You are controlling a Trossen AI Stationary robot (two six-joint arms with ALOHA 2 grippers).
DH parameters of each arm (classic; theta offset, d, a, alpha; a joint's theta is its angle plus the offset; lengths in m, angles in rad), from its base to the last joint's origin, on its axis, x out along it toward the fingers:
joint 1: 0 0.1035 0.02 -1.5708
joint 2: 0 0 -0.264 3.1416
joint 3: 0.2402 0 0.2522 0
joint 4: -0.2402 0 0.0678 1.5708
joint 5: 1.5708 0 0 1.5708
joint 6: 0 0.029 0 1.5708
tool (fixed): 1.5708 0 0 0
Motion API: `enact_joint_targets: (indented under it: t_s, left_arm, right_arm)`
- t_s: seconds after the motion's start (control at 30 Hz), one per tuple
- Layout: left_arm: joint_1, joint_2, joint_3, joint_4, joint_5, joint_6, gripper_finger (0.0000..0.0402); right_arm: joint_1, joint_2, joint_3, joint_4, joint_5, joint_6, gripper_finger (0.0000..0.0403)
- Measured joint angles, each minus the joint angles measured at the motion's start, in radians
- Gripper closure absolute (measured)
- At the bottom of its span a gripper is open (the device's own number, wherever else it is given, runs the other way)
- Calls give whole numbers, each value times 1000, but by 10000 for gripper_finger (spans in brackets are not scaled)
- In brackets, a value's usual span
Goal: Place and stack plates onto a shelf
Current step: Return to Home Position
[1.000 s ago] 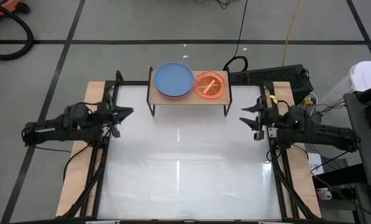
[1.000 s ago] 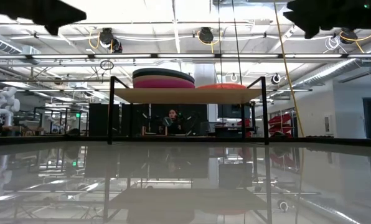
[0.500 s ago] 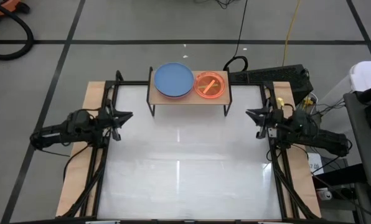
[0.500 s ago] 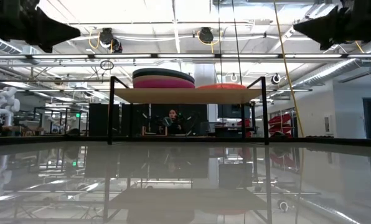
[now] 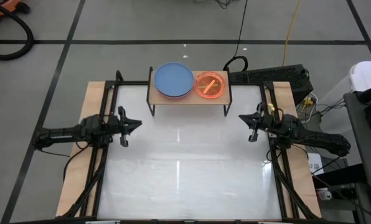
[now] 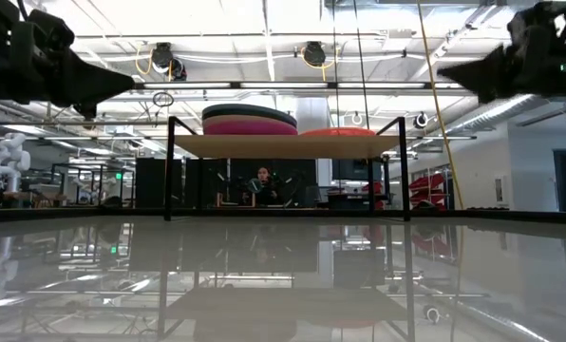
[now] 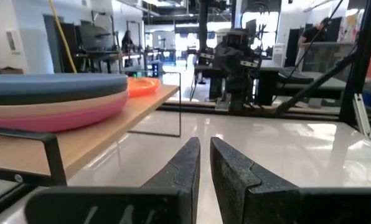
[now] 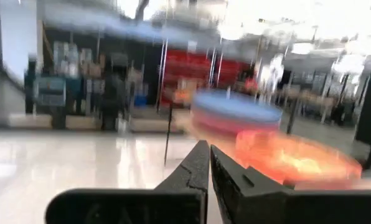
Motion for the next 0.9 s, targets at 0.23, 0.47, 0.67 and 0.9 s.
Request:
enact_joint_targets:
  t_s: [0.23, 0.47, 0.67, 0.9]
  left_arm:
    - [0, 0, 0, 12, -3, -13, 360]
    - [0, 0, 0, 12, -11, -21, 360]
    - [0, 0, 0, 11, -11, -21, 360]
    - [1, 1, 0, 10, -11, -20, 360]
  right_arm:
    - [0, 5, -25, 28, 0, 22, 402]
    - [0, 7, -27, 26, 3, 23, 402]
    - [0, 8, -28, 28, 2, 23, 401]
    - [0, 8, -29, 28, 2, 23, 401]
